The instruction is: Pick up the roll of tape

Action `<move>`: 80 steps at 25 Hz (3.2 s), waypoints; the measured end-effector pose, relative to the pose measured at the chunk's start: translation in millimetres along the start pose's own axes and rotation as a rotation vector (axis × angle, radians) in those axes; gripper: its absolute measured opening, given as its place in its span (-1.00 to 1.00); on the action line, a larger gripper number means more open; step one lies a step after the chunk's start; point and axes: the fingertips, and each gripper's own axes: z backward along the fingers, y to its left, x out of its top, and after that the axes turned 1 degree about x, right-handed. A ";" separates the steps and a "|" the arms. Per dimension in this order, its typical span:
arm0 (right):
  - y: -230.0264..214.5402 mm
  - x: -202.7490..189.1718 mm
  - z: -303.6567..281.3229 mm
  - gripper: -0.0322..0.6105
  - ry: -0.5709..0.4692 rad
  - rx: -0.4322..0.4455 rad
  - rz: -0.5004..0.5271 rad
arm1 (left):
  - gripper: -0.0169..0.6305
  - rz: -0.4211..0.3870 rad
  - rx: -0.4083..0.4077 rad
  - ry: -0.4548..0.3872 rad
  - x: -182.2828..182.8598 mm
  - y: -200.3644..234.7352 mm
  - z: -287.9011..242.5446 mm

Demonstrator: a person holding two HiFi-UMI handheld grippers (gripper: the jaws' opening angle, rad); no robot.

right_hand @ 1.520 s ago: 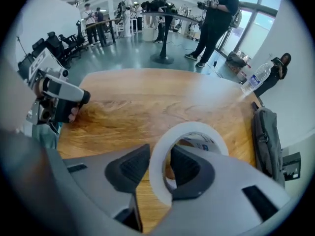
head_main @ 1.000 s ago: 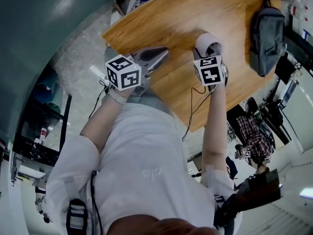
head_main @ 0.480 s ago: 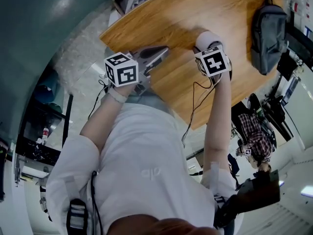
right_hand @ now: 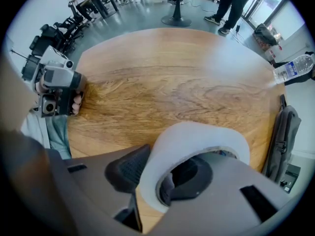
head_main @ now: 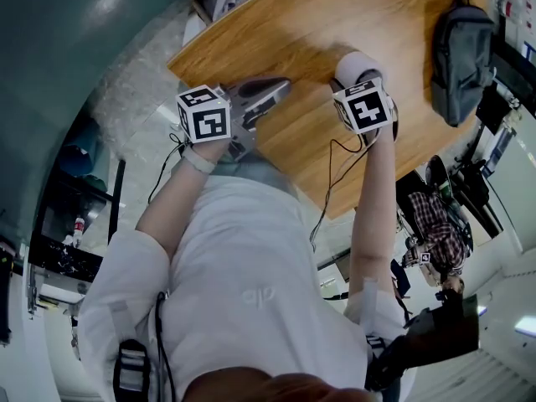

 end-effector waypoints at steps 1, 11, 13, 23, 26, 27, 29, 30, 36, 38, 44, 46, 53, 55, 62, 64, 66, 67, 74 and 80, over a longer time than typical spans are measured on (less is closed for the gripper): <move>-0.1 -0.2 0.2 -0.51 -0.002 -0.001 0.002 | -0.93 0.001 -0.006 0.000 0.0 -0.7 0.0; 1.2 0.0 0.7 -0.51 -0.022 -0.006 0.016 | -0.93 -0.002 -0.006 -0.003 -0.5 -1.1 0.4; 0.6 1.0 1.3 -0.51 -0.027 -0.012 0.023 | -0.93 -0.001 -0.009 0.022 -2.6 -0.7 -1.7; 9.4 3.5 9.6 -0.52 -0.117 -0.050 0.013 | -0.93 -0.089 0.053 0.124 -12.0 -14.6 9.5; 32.4 9.8 19.5 -0.52 -0.180 -0.047 -0.010 | -0.93 -0.122 0.044 0.122 -11.1 -43.6 29.8; 42.7 12.4 22.9 -0.52 -0.204 -0.044 -0.020 | -0.93 -0.139 0.049 0.122 -11.8 -52.1 39.0; 51.8 20.0 26.8 -0.52 -0.266 -0.010 -0.047 | -0.93 -0.173 0.076 0.118 -8.9 -60.7 46.6; 45.0 26.4 24.6 -0.53 -0.305 0.027 -0.068 | -0.93 -0.184 0.100 0.114 -3.1 -58.1 39.8; -58.3 51.2 -12.5 -0.53 -0.442 0.203 -0.104 | -0.92 -0.264 0.311 0.127 37.7 -13.1 -64.1; -54.8 46.6 -2.7 -0.53 -0.462 0.215 -0.100 | -0.93 -0.296 0.340 0.125 33.2 -26.1 -65.8; -31.4 47.1 18.3 -0.53 -0.531 0.278 -0.113 | -0.93 -0.341 0.379 0.108 25.9 -59.2 -60.6; -24.3 46.1 25.9 -0.53 -0.554 0.294 -0.102 | -0.93 -0.365 0.393 0.106 19.7 -69.4 -60.0; -7.0 42.8 63.2 -0.53 -0.647 0.323 -0.090 | -0.92 -0.441 0.429 0.091 8.4 -100.9 -51.2; -3.5 42.3 75.3 -0.53 -0.671 0.325 -0.079 | -0.92 -0.469 0.441 0.085 8.7 -110.3 -48.9; -6.4 42.7 112.2 -0.53 -0.756 0.347 -0.074 | -0.92 -0.543 0.454 0.066 13.7 -138.9 -54.5; -4.4 41.0 122.7 -0.53 -0.784 0.354 -0.071 | -0.92 -0.562 0.458 0.056 10.8 -146.4 -52.4; -1.4 40.4 134.8 -0.53 -0.819 0.361 -0.068 | -0.92 -0.580 0.462 0.036 9.3 -153.7 -48.0; 0.8 40.3 141.6 -0.53 -0.838 0.366 -0.065 | -0.92 -0.589 0.463 0.024 8.8 -157.8 -45.1; 28.8 34.0 202.0 -0.53 -0.999 0.449 -0.050 | -0.92 -0.650 0.453 -0.043 9.1 -197.6 -23.7; 56.5 38.4 273.1 -0.53 -1.215 0.649 -0.035 | -0.92 -0.706 0.456 -0.191 15.3 -238.4 7.7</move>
